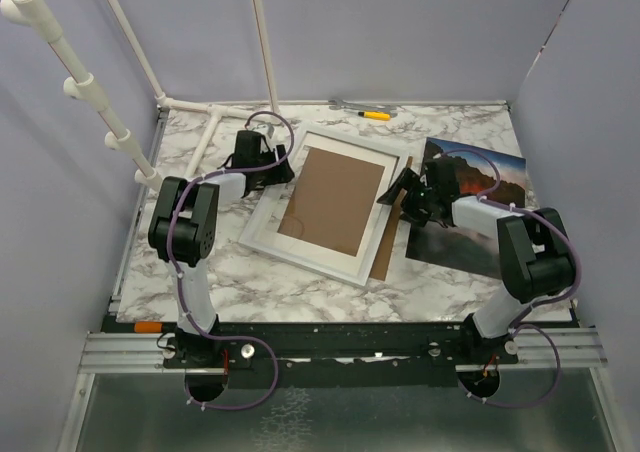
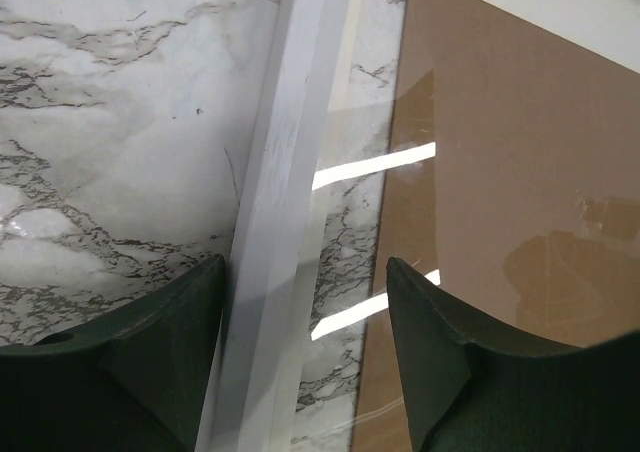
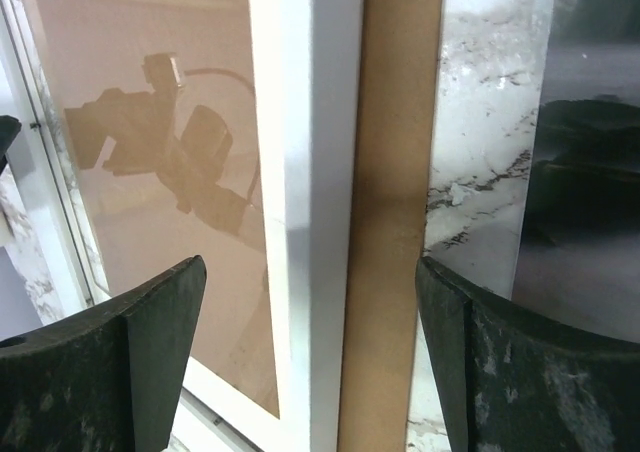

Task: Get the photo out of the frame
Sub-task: Adjust the photo frame item on the photo frame.

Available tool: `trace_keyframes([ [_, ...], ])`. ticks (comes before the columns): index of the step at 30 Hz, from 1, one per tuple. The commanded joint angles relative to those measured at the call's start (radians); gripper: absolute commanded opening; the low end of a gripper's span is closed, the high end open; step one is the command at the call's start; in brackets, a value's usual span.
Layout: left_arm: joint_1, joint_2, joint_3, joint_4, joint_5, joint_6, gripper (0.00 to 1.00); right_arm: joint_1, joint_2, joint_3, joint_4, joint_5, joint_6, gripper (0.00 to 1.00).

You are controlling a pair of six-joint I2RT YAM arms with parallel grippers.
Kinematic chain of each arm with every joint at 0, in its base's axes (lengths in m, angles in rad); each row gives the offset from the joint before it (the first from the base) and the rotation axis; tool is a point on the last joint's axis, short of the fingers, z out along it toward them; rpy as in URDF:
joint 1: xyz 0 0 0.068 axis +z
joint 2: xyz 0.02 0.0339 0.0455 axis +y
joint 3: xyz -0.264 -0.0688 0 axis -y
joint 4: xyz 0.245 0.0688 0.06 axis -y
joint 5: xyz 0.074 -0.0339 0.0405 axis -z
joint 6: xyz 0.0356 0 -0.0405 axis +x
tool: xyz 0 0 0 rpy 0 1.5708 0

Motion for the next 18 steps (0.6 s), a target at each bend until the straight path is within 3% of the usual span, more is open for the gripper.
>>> trace_keyframes([
  [1,-0.052,0.062,-0.045,-0.017,0.077,-0.040,0.66,0.034,0.050,0.023,0.025,-0.032,0.006,0.88],
  [9,-0.061,0.038,-0.089,-0.005,0.038,-0.101,0.66,0.035,0.033,-0.003,0.025,-0.021,0.018,0.88],
  [18,-0.037,-0.074,-0.139,-0.022,-0.088,-0.109,0.88,0.034,-0.014,-0.035,-0.004,0.030,-0.016,0.99],
])
